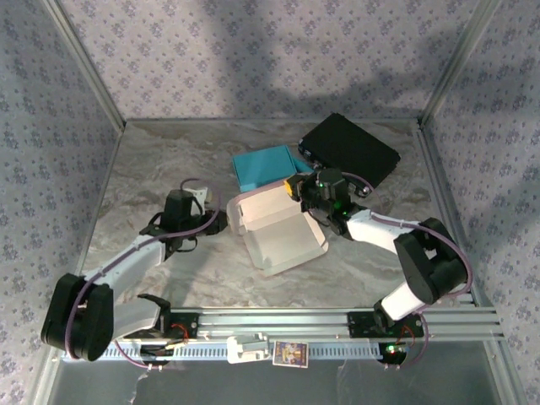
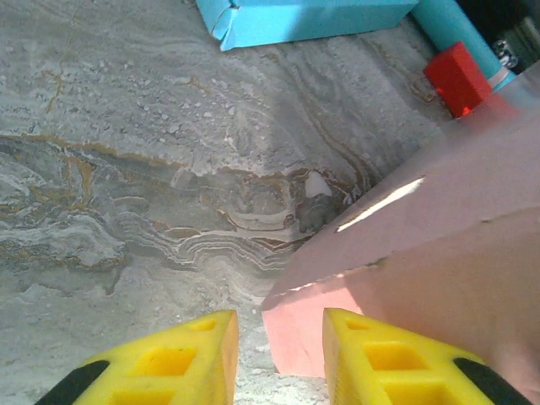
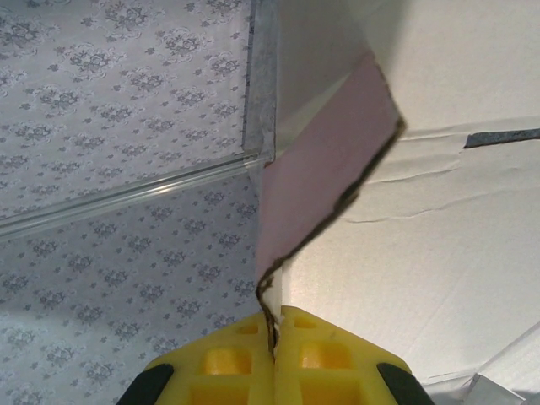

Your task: Fold the paper box

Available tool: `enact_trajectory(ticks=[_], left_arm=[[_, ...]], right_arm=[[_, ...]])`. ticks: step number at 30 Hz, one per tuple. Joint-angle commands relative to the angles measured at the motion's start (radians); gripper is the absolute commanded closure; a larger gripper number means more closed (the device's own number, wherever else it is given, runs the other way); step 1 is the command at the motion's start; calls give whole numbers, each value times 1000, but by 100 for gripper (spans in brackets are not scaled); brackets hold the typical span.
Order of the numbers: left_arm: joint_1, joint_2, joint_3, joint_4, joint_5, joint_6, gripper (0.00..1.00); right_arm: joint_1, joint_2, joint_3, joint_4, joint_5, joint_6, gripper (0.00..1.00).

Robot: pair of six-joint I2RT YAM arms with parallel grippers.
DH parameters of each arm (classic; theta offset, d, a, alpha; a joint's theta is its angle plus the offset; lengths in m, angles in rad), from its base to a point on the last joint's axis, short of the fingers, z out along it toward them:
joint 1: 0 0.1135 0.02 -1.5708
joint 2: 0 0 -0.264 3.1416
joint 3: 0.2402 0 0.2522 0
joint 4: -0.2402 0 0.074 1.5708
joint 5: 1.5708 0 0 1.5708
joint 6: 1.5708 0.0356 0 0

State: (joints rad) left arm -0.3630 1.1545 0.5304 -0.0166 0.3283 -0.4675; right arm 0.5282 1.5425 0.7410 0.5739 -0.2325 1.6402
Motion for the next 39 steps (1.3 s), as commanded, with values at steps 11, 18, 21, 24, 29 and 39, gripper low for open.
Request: enact_trajectory(ticks=[11, 18, 21, 24, 29, 39], left_arm=[[-60, 38, 75, -16, 4, 176, 65], [-97, 50, 54, -19, -16, 193, 64], [-117, 59, 59, -20, -38, 200, 63], [-147, 57, 60, -14, -68, 196, 61], [-191, 54, 40, 2, -146, 175, 59], [-213, 68, 14, 67, -170, 129, 60]], right_arm=[[-2, 34, -34, 93, -44, -24, 100], [11, 48, -66, 153, -47, -13, 100], [12, 45, -67, 149, -39, -13, 100], [15, 42, -68, 153, -36, -15, 100], [20, 41, -74, 171, -25, -14, 100], [36, 38, -111, 208, -25, -37, 100]])
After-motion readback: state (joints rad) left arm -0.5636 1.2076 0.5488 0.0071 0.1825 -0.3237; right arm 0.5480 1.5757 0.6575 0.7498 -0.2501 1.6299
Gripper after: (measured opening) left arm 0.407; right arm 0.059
